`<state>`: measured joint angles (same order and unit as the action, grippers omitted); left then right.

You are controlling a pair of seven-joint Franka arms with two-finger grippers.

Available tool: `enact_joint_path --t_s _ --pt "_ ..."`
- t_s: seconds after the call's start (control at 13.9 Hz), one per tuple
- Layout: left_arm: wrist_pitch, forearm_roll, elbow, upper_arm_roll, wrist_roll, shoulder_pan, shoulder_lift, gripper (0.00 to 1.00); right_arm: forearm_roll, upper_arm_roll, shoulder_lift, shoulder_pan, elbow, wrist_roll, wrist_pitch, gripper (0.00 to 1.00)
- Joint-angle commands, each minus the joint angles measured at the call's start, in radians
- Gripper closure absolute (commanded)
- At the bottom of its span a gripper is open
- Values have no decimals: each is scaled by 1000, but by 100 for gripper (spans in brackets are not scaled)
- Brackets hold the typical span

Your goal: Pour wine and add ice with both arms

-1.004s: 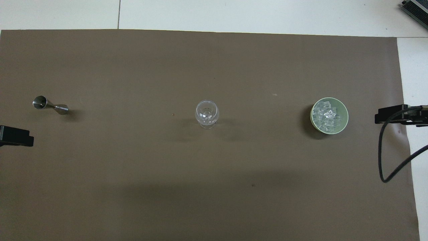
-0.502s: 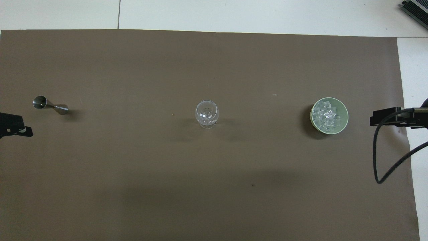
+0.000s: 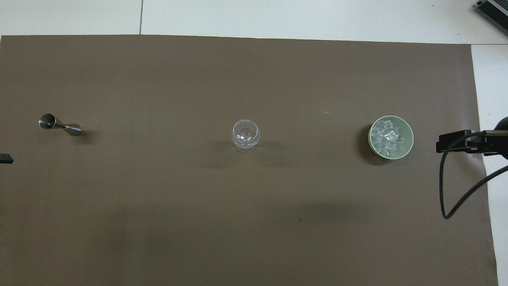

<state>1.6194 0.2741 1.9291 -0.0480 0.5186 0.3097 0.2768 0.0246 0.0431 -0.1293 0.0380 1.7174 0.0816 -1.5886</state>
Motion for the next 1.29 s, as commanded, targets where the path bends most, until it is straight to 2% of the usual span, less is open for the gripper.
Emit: enact_joint_path --t_s 0.0,0.29,0.5,0.65,0.86,1.22 --pt "80 57 83 -12 90 40 33 0 -6 -2 -46 -3 59 -26 -16 0" --pt "132 137 126 -12 138 112 21 0 -6 -2 -33 -3 57 -26 -50 0" --pt "191 163 162 -12 211 120 13 0 -6 -2 -26 -3 60 -22 -42 0" --pt "203 223 165 -12 234 166 -7 0 -5 0 -24 -6 59 -25 -51 0" --pt "244 256 171 -12 258 169 -44 0 -5 0 -24 -7 59 -22 -45 0" --pt "295 359 171 -12 268 238 -114 0 -5 -2 -24 -4 56 -23 -42 0"
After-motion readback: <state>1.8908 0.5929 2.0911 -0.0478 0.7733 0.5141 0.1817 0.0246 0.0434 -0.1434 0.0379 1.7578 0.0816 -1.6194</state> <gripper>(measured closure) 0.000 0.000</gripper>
